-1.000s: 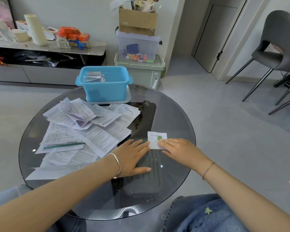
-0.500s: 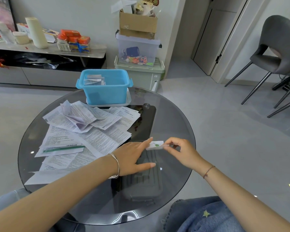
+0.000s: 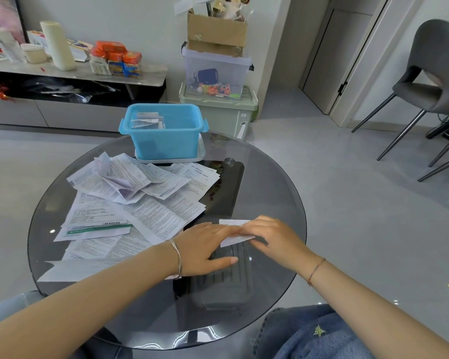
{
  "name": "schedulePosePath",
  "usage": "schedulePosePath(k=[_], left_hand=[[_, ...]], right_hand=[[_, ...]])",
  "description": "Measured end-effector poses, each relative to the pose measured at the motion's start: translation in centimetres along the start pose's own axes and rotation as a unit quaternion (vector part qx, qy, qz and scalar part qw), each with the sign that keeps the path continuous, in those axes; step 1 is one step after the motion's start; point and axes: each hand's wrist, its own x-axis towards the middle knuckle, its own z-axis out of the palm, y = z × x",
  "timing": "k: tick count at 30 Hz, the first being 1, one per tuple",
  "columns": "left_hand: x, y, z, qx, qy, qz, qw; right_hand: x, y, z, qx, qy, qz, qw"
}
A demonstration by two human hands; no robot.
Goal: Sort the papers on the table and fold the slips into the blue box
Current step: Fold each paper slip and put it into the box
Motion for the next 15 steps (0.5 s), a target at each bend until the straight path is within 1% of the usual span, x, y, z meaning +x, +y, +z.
schedulePosePath(k=[2,4,6,8,10,12,15], left_hand=[[-0.2,0.1,-0.3,0.007,0.002,-0.006,1.000],[-0.6,0.0,-0.7,0.051,-0.004,-0.016,0.999],[-1.1,0.1,-0.9,0.094,-0.017,-0.015,0.995],[-1.6,0.1,-1.0,0.090,-0.020,-0.024,0.995],[-1.8,0.0,-1.0,0.055,-0.003,-0.038,0.998],[-1.8,-0.1,-0.8,0.033,0.024,-0.032,0.999],[-1.6,-0.7,0.0,0.043,0.034,-0.012,0.998]], right_hand=[[0.2,0.2,0.5,-0.016,0.017,-0.020,1.000],[0.3,0.3,0.7,0.007,0.037,-0.008,0.999],[0.4,0.1,0.8,0.079,0.054,0.048,0.994],[0.8,-0.1,0.9,0.136,0.058,0.108,0.983],[1.1,-0.2,1.1,0.163,0.067,0.160,0.971],[1.3,-0.4,1.1,0.187,0.081,0.208,0.957],[1.5,-0.5,1.1,0.223,0.088,0.245,0.939]])
